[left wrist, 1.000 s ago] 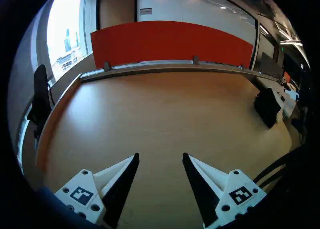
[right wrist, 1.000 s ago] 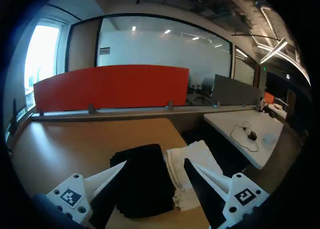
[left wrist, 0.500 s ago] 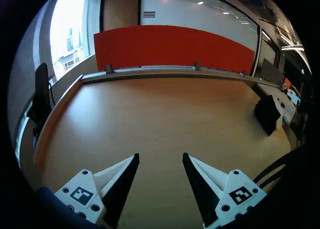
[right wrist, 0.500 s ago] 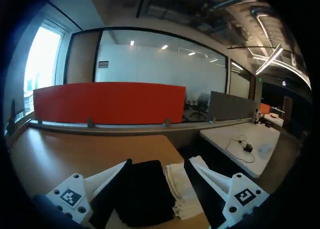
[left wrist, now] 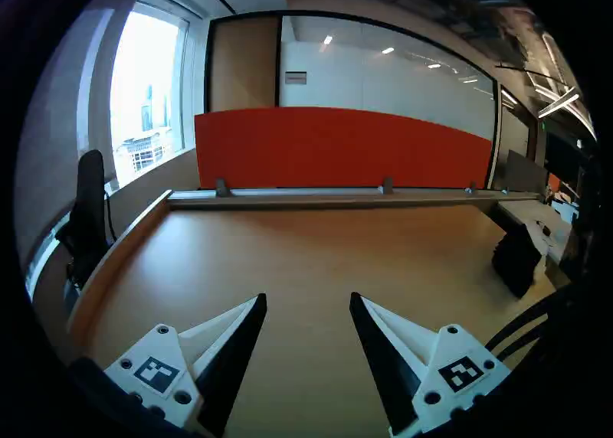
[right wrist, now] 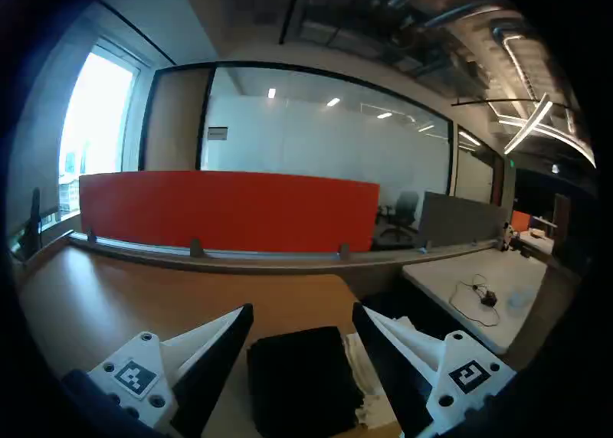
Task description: Fold towel
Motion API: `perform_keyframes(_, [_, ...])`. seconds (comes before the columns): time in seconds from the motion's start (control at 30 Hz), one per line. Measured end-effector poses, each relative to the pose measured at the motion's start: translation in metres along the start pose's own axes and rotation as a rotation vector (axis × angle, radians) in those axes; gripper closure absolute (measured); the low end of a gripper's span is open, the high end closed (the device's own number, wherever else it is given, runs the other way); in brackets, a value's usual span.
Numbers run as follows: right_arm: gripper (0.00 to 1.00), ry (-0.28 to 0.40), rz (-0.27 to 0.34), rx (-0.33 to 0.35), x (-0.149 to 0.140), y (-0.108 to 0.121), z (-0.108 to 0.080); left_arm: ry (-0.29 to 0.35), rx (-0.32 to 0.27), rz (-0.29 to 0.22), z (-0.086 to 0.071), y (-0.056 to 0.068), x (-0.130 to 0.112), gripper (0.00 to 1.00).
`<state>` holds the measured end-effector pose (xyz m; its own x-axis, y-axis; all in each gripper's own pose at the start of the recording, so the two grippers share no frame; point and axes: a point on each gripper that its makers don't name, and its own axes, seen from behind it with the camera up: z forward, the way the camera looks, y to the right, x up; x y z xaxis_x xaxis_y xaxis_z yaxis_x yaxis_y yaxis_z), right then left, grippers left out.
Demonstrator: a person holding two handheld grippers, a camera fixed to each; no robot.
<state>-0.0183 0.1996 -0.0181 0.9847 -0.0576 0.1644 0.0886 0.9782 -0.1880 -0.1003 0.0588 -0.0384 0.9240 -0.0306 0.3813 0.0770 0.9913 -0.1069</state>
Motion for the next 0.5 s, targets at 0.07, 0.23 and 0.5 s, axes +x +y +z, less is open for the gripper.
perform_keyframes(0.07, [0.0, 0.008, -0.002, 0.006, 0.004, -0.006, 0.0, 0.039, 0.012, 0.006, 0.0, -0.005, 0.011, 0.2])
perform_keyframes(0.23, [0.0, 0.02, -0.007, 0.025, 0.013, -0.021, -0.002, 0.125, 0.045, 0.005, 0.002, -0.019, 0.037, 0.2])
perform_keyframes(0.5, [0.0, 0.042, -0.014, 0.073, 0.025, -0.056, -0.008, 0.209, 0.081, -0.019, 0.002, -0.04, 0.064, 0.2])
